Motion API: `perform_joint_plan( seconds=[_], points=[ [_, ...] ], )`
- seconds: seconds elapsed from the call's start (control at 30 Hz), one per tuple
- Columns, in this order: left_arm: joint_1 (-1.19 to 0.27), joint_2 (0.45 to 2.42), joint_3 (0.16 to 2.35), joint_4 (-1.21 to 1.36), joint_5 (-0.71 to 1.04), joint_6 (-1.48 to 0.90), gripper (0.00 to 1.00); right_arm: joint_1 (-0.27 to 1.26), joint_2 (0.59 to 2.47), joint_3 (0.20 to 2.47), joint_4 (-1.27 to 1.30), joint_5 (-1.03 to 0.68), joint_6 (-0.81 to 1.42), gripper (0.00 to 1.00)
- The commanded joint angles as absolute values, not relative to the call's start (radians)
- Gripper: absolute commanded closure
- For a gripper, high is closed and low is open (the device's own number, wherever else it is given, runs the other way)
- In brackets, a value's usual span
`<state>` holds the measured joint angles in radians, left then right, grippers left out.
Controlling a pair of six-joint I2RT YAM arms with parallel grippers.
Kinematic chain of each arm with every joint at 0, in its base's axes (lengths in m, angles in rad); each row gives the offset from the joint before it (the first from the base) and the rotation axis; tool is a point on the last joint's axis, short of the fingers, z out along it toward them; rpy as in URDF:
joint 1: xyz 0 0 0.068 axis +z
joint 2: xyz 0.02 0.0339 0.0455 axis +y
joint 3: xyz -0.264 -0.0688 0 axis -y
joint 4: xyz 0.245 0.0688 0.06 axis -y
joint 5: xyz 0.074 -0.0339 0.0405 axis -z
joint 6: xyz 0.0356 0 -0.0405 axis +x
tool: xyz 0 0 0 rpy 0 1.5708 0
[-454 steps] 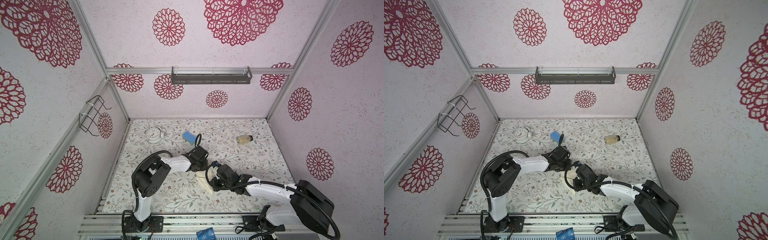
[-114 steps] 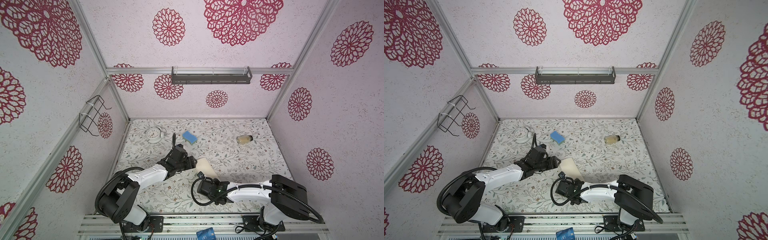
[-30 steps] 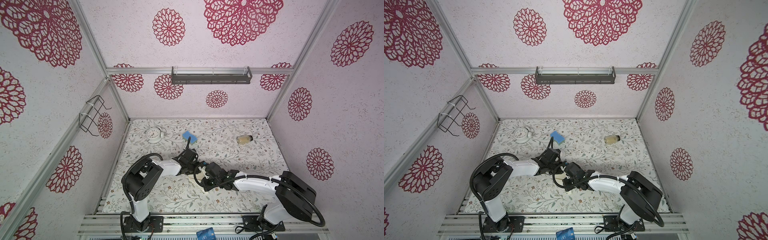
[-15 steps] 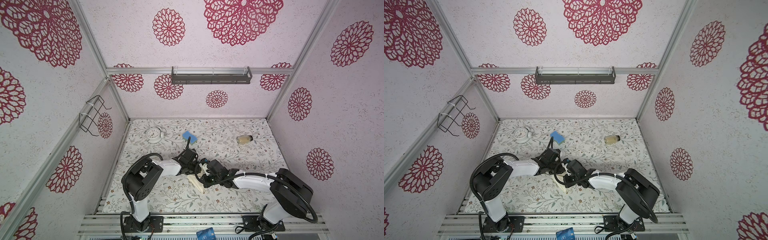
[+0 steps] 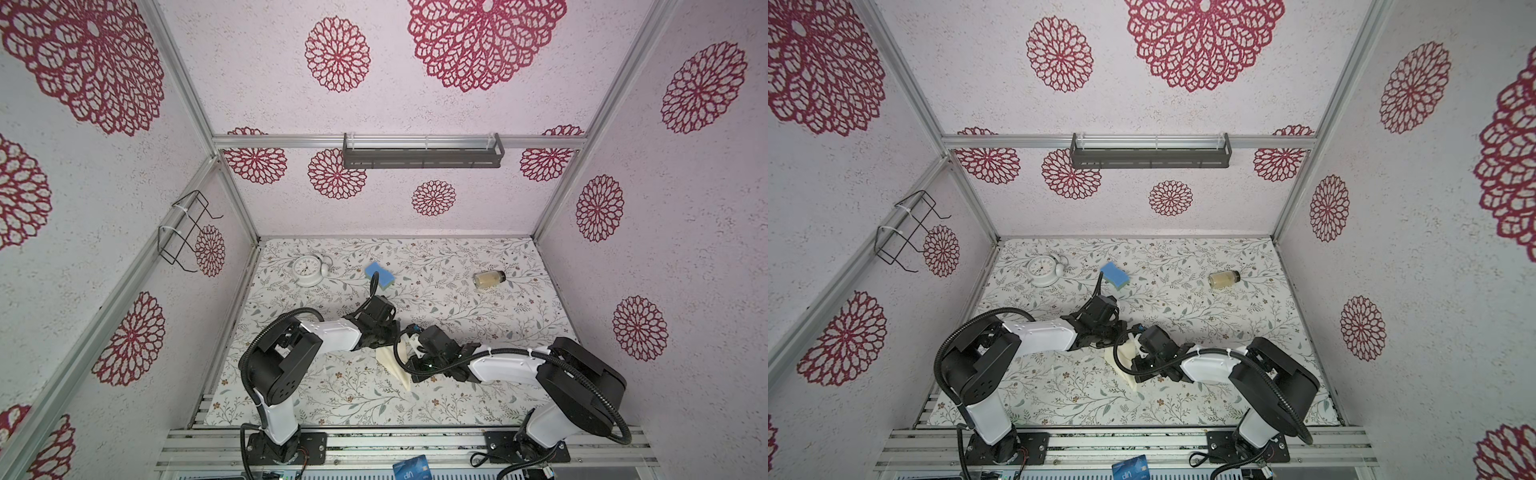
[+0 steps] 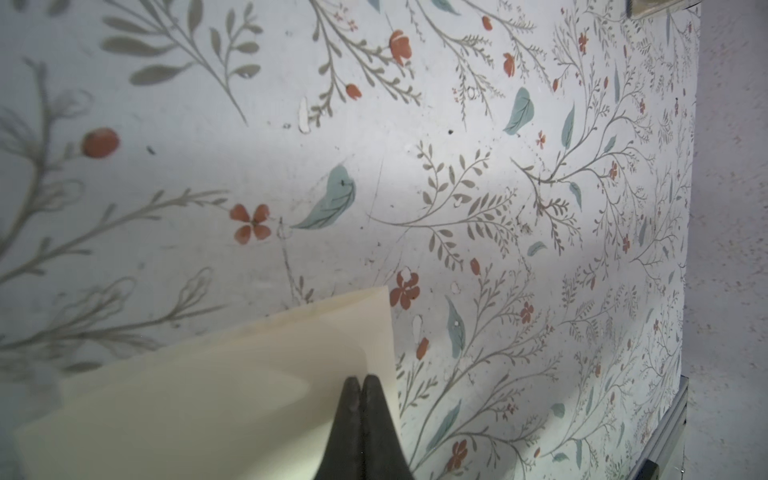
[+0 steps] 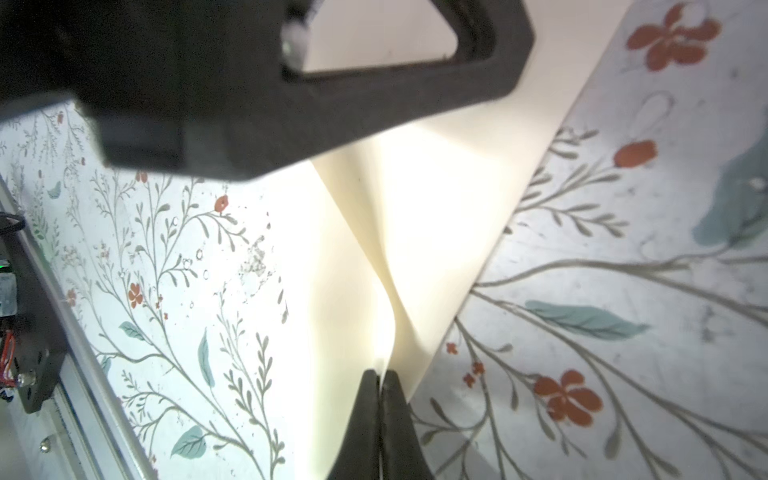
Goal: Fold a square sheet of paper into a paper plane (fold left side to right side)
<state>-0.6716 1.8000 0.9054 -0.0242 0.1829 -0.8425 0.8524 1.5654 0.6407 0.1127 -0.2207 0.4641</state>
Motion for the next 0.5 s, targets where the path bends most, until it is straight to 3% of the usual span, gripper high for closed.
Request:
perform_joint_plan(
  seconds=[0.0, 0.47],
  points=[
    [-0.66, 1.77, 0.91, -0.043, 0.152, -0.852, 1.0, 0.848, 1.559, 0.647, 0.117, -0.24, 0.481, 0.98],
    [-0.661, 1.789, 0.832, -0.026, 0.144, -0.836, 1.0, 0.848, 1.576, 0.685, 0.119, -0.265, 0.457, 0.96]
  ],
)
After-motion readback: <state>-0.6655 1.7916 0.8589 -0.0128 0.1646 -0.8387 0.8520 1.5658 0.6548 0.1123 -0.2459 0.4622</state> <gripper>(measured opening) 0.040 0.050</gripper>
